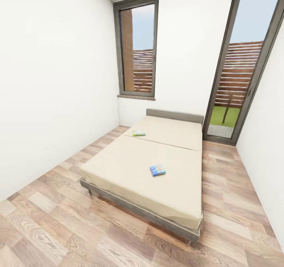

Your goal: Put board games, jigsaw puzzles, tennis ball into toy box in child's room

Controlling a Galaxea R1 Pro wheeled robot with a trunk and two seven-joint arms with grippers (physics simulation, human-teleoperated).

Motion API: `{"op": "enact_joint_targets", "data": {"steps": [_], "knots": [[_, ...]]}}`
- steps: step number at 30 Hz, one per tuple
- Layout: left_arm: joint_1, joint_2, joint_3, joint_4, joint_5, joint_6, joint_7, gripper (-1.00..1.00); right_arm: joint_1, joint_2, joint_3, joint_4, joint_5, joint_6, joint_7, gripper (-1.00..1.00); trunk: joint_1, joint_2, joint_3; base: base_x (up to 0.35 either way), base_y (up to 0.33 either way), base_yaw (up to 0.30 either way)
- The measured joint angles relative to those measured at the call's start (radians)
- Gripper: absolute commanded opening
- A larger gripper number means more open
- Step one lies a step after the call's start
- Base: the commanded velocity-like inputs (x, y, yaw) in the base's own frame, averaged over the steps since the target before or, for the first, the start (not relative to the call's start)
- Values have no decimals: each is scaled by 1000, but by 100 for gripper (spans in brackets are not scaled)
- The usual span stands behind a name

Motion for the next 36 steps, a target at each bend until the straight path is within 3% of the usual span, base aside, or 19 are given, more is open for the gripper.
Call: {"op": "enact_joint_targets", "data": {"steps": [36], "knots": [[0, 0, 0, 0, 0, 0, 0, 100, 0, 2, 1, 0, 1, 0, 0, 100, 0, 0, 0, 0, 0, 275]]}}
